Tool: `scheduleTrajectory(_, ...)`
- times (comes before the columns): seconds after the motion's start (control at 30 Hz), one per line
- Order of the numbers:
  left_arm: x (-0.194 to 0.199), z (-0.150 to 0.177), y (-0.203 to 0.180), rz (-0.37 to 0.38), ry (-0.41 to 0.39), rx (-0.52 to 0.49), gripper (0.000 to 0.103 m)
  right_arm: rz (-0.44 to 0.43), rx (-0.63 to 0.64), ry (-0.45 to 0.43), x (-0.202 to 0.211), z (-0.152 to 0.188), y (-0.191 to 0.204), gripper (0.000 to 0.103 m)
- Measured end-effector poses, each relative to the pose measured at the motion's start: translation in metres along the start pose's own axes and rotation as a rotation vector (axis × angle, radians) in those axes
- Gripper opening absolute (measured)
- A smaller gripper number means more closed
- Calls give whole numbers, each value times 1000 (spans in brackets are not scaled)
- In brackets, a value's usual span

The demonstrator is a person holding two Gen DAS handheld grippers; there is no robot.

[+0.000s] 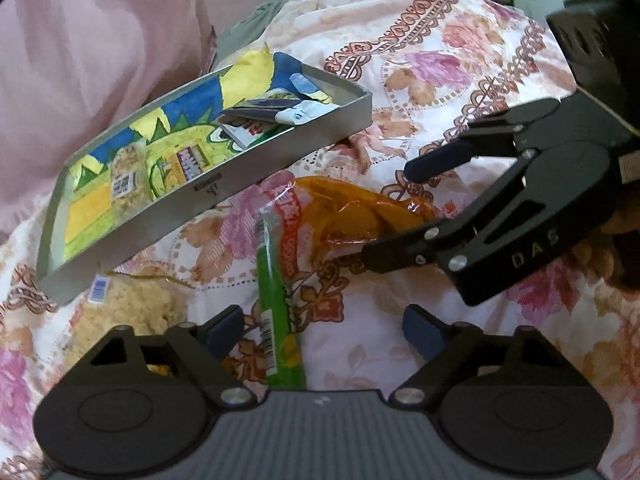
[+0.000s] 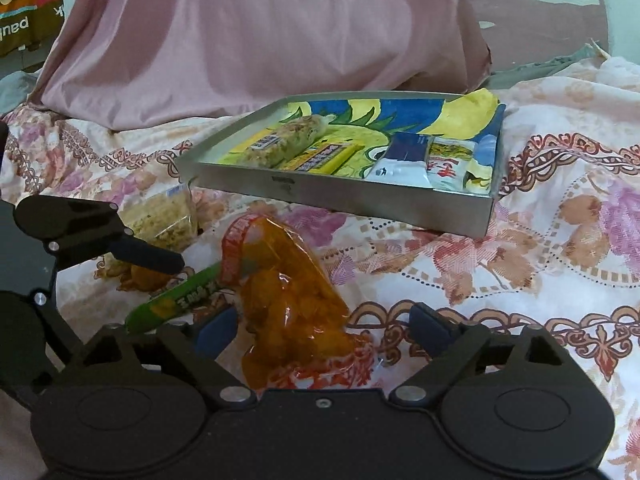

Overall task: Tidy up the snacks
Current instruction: 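Grasp the green stick with the left gripper while the right grasps the orange candy bag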

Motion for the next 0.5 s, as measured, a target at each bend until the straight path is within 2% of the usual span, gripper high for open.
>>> scheduleTrajectory(0.17,-2,-1,5,-1,13,63,72,-10,13,1,1,3,1,88)
scheduleTrajectory(0.33,-3,-2,12,8,26,109,66,-14,2,0,1,3,1,83)
scheduleTrajectory(0.5,-1,-2,14,1,30,117,59,-19,-3,2,1,3,0,82)
Point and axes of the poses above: each gripper's, at about its wrist camera, not at the fingertips, and x roughly against the way its jaws point, y to its left, z to its underside, the point moved 6 cm from there along -x, roughly the way its jaws point, and after that the axes turned 6 degrees about -x, right-handed, at the moved point
